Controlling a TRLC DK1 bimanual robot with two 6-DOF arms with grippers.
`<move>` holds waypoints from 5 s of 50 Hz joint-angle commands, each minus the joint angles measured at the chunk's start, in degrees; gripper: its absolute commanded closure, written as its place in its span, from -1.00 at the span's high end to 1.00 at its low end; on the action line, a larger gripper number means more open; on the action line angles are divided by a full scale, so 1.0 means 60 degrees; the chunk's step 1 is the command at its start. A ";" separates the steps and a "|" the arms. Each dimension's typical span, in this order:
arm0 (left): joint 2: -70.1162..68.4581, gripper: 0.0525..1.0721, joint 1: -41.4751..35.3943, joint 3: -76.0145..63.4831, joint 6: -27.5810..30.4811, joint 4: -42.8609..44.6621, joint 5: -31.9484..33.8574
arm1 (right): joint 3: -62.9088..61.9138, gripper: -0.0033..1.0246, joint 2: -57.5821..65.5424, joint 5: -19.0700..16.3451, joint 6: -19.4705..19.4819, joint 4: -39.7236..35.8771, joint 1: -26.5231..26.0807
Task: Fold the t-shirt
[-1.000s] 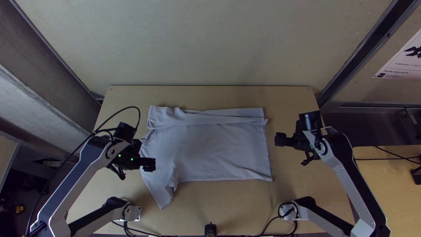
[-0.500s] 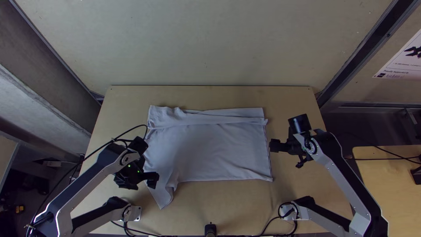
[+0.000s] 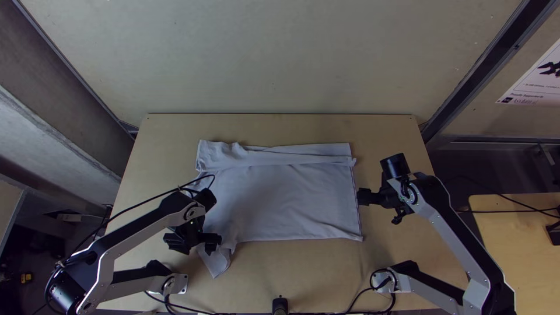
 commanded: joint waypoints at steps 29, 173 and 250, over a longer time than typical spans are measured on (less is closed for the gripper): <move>0.1030 -0.94 -0.0617 -0.0700 0.0138 0.1541 0.0092 | -0.0644 0.80 0.0042 -0.0251 0.0201 -0.0166 0.0223; 0.0122 -0.94 0.5740 0.3343 0.3683 -0.0011 0.0165 | -0.0234 -0.95 0.1653 -0.1247 -0.0516 0.0742 -0.0143; 0.6406 -0.94 0.5418 1.0477 0.3698 -0.0055 -0.0025 | 0.5816 -0.95 0.7425 -0.0471 -0.0927 0.1284 -0.0934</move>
